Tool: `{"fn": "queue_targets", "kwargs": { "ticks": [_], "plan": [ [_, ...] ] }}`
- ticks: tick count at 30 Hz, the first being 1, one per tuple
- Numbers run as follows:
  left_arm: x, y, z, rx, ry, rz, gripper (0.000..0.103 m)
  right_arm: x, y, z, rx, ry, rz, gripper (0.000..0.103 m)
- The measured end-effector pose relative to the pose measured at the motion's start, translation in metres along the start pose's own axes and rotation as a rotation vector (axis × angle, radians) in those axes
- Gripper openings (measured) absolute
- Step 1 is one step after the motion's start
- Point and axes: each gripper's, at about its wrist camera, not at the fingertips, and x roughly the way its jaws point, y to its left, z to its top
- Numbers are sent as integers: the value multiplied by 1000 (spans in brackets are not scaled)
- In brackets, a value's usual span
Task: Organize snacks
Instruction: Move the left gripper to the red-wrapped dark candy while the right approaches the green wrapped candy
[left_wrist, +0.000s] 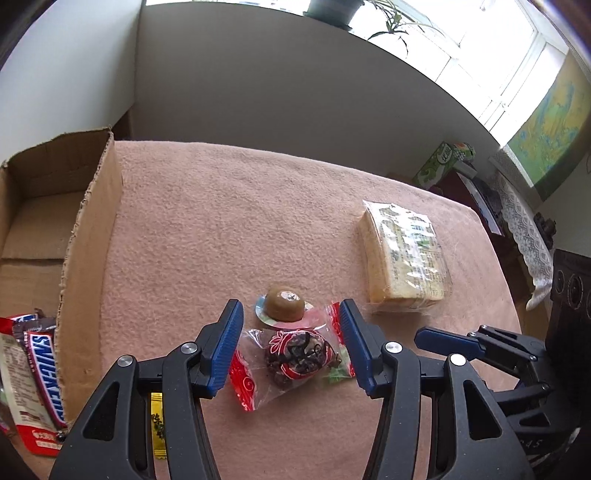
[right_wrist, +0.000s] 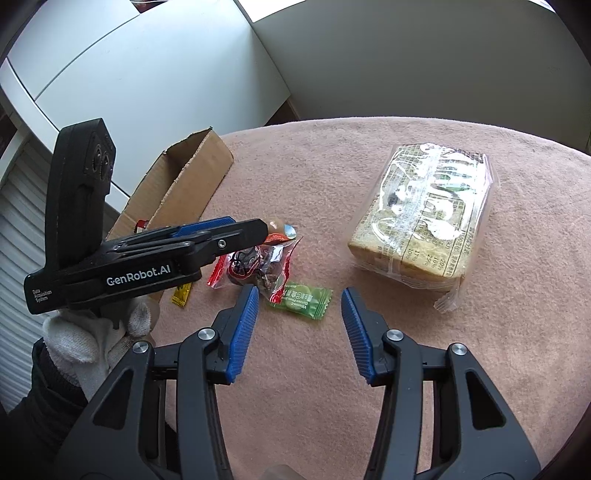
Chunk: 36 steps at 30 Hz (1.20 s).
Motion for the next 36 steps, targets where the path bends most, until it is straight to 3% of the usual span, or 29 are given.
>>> {"fn": "queue_targets", "kwargs": {
  "ticks": [4, 12, 21, 26, 31, 36],
  "plan": [
    [12, 3, -7, -4, 53, -3, 53, -1, -4, 0, 11, 0, 8, 50],
    [-5, 6, -25, 30, 55, -26, 53, -6, -9, -3, 16, 7, 8, 50],
    [-20, -22, -52, 281, 24, 101, 54, -9, -5, -2, 15, 2, 14, 50],
    [-50, -21, -61, 226, -60, 99, 54, -13, -3, -3, 13, -5, 17, 50],
    [-47, -21, -76, 101, 20, -57, 54, -17, -9, -2, 46, -19, 18, 50],
    [-42, -32, -60, 58, -27, -70, 54, -27, -16, -4, 69, -38, 16, 50]
  ]
}}
